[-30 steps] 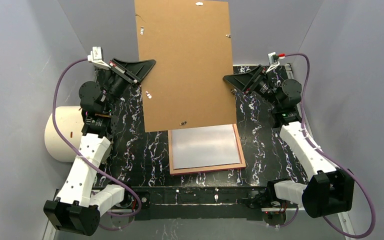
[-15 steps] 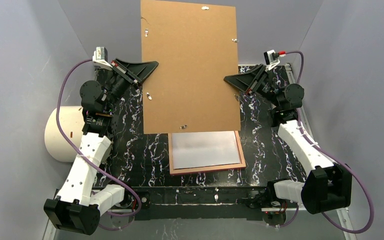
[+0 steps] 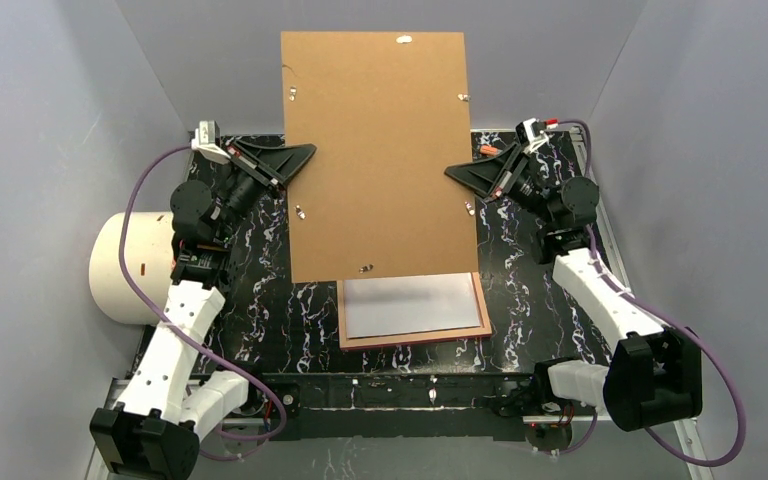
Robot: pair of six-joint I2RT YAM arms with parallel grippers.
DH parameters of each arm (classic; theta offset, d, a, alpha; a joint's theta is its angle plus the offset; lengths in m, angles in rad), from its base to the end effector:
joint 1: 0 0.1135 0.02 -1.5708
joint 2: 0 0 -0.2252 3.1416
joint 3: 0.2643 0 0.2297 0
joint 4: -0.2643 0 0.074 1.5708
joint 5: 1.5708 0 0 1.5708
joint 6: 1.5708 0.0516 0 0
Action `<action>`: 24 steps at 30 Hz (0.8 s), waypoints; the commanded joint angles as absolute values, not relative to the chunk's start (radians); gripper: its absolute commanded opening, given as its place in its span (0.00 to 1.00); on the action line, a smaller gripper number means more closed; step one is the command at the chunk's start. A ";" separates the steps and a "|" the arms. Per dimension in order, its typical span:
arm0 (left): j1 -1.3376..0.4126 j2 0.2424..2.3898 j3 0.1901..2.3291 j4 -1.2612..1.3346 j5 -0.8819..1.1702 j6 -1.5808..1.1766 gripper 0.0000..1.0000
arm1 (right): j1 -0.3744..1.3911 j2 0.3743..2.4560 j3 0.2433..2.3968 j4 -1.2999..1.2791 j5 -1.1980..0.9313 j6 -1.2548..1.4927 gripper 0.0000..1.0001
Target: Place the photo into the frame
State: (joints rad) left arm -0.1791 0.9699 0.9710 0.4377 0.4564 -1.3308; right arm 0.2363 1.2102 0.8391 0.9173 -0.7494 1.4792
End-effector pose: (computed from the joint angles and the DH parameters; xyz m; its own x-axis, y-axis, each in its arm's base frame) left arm 0.2156 -0.0622 0.4106 -0.4373 -0.8069 -0.3971 0.5374 0.1195 -0.8348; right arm 0.2489 0.0961 0.3578 -0.6880 0.5842 -0.4305 -0.5703 -0.0685 0.8186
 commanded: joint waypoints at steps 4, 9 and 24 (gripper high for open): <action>-0.182 0.894 0.865 0.416 0.456 -1.303 0.27 | 0.221 1.153 0.717 0.853 -0.663 1.401 0.01; -0.182 0.886 0.792 0.347 0.492 -1.274 0.35 | 0.217 1.126 0.647 0.833 -0.675 1.389 0.01; -0.181 0.889 0.688 0.189 0.492 -1.145 0.80 | 0.171 1.093 0.535 0.861 -0.697 1.411 0.01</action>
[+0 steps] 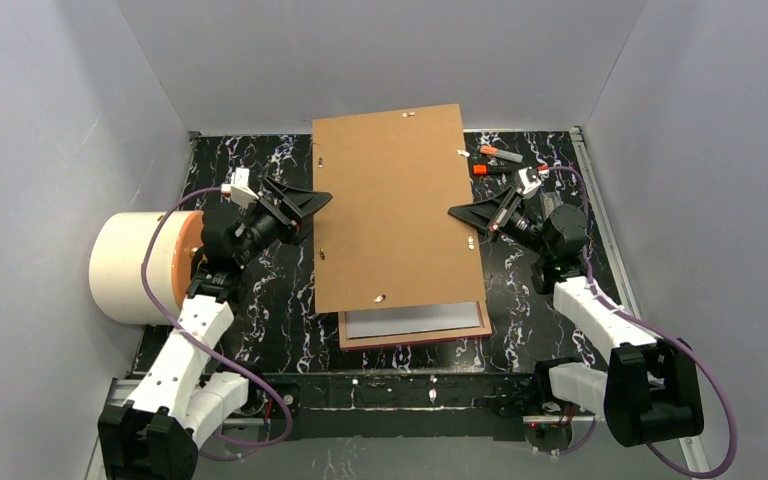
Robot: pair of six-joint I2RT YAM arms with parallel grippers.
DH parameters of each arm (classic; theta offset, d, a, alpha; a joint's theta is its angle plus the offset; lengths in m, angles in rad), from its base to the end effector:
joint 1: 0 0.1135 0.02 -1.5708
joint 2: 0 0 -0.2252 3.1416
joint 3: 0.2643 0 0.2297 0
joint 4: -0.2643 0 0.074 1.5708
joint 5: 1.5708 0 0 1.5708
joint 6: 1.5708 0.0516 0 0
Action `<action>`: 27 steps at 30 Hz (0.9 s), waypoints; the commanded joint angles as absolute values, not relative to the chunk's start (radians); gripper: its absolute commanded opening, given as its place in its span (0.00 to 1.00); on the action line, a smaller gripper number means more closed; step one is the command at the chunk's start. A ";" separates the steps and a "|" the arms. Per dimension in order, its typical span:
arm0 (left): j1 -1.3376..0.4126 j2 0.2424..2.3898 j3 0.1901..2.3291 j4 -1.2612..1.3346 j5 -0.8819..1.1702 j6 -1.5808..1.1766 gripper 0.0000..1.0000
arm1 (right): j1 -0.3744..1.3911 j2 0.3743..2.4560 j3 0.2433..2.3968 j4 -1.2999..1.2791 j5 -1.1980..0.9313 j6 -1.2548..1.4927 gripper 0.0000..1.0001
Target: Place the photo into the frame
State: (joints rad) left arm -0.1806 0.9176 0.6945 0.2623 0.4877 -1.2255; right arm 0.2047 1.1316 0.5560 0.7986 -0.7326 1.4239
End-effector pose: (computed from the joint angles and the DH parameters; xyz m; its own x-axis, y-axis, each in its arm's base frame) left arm 0.2240 -0.0655 0.3065 -0.5697 -0.7410 -0.3555 0.2459 0.2591 -0.9340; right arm 0.2402 0.0851 0.2718 -0.7495 0.5955 -0.2891 -0.3298 0.0427 0.9431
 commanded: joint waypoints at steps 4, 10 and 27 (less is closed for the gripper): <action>-0.181 0.898 0.689 0.038 0.420 -1.059 0.94 | 0.153 1.076 0.506 0.844 -0.709 1.405 0.01; -0.181 0.976 0.723 -0.167 0.268 -0.944 0.98 | 0.147 1.070 0.482 0.766 -0.690 1.340 0.01; -0.186 1.286 0.652 -0.029 0.334 -0.871 0.70 | 0.127 1.168 0.577 0.367 -0.735 0.974 0.01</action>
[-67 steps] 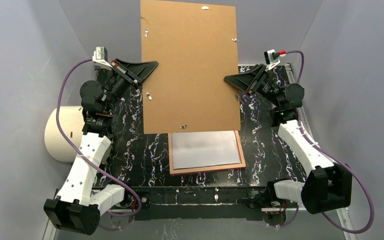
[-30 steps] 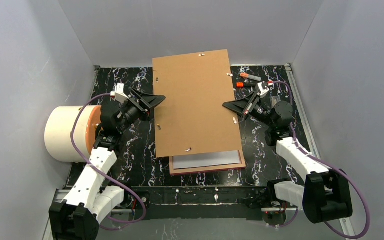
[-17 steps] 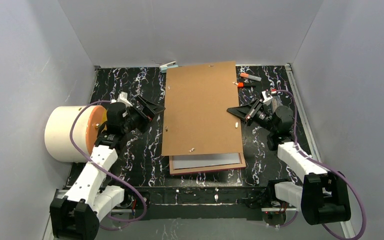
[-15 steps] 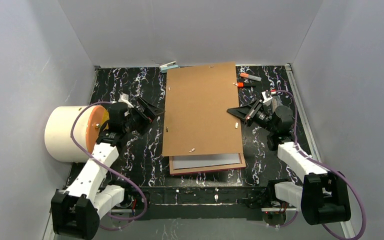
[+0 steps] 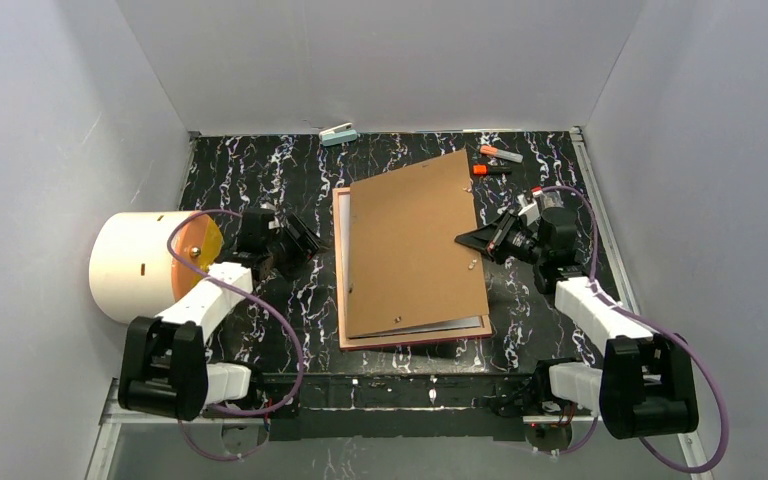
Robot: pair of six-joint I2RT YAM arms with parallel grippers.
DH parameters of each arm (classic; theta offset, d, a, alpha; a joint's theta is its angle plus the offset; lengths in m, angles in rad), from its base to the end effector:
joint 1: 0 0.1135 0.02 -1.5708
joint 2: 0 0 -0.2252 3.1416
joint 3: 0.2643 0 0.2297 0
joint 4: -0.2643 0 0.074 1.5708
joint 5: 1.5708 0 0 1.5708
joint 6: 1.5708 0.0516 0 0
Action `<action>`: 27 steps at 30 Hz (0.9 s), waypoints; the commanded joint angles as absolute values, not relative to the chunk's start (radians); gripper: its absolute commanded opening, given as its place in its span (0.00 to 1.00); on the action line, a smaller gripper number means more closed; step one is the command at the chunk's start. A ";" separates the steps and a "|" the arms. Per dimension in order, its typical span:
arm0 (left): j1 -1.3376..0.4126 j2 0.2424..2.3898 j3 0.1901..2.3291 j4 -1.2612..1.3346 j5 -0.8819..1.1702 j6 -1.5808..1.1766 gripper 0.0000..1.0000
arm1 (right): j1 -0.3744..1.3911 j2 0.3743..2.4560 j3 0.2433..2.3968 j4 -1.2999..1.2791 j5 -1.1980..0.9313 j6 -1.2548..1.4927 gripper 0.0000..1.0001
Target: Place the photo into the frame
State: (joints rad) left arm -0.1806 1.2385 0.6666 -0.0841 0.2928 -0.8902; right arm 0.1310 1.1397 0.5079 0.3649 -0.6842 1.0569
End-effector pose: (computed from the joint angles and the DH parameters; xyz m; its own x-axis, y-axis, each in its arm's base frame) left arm 0.2563 -0.0619 0.1816 -0.6861 -0.6311 -0.3618 -0.2165 0.6520 -0.7267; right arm 0.2438 0.0650 0.2055 -0.7431 0.5828 -0.3290 -0.1192 0.3685 0.9219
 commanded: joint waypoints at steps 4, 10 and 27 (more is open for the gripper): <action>-0.190 1.331 0.659 -0.009 0.329 -0.867 0.62 | 0.126 1.210 0.573 0.401 -0.748 0.951 0.01; -0.202 1.419 0.675 0.009 0.309 -0.866 0.55 | 0.126 1.290 0.627 0.440 -0.759 0.928 0.01; -0.245 1.555 0.728 0.050 0.297 -0.851 0.37 | 0.126 1.380 0.609 0.536 -0.827 0.950 0.01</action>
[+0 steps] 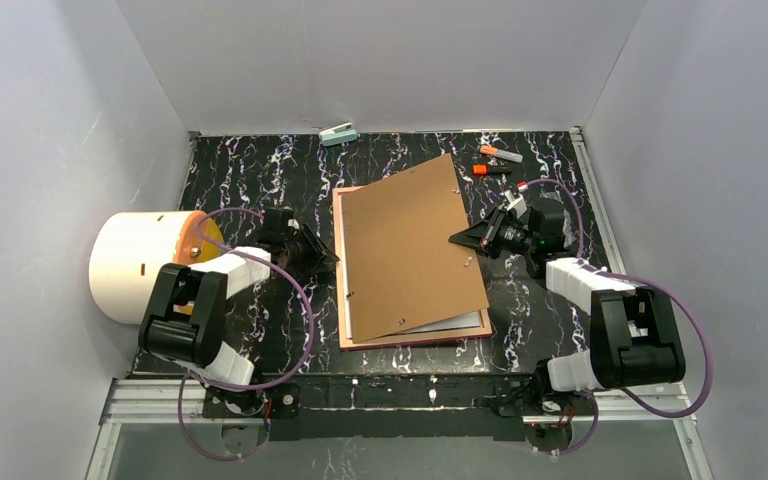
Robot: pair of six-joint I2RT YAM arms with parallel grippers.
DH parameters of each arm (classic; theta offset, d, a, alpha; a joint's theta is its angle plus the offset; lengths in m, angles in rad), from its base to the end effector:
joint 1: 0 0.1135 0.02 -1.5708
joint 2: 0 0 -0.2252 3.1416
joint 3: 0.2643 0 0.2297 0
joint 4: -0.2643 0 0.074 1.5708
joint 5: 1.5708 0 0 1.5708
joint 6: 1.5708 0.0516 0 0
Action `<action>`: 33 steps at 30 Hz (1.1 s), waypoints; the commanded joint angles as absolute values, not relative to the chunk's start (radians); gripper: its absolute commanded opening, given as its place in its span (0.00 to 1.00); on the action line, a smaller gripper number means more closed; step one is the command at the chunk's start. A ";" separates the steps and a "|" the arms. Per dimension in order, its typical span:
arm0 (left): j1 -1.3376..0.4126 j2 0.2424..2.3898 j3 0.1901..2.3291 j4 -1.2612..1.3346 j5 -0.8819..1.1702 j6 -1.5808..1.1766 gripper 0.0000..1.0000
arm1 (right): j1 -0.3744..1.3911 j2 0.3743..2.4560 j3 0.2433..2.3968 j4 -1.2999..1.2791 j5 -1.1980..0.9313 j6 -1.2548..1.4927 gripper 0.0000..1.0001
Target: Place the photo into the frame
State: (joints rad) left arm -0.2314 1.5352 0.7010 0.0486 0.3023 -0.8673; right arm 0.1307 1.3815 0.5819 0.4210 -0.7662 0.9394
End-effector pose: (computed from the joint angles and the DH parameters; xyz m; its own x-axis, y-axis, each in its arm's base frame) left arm 0.2812 -0.0820 0.1274 -0.7685 -0.5669 -0.2968 -0.2508 0.6936 -0.6753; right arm 0.2715 0.0718 0.1764 -0.8078 0.4805 -0.3416 -0.1367 0.4110 0.9013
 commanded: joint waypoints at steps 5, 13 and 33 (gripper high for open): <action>-0.254 1.573 0.728 0.057 0.294 -0.853 0.33 | 0.127 1.399 0.601 0.561 -0.828 0.963 0.01; -0.257 1.587 0.729 0.059 0.292 -0.851 0.29 | 0.126 1.422 0.583 0.593 -0.820 0.973 0.01; -0.260 1.592 0.721 0.064 0.298 -0.859 0.22 | 0.126 1.451 0.464 0.807 -0.772 1.011 0.01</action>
State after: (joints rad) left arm -0.2531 1.5826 0.7094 0.0826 0.3038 -0.8677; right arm 0.1291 1.4452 0.4747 0.6369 -0.7631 1.0172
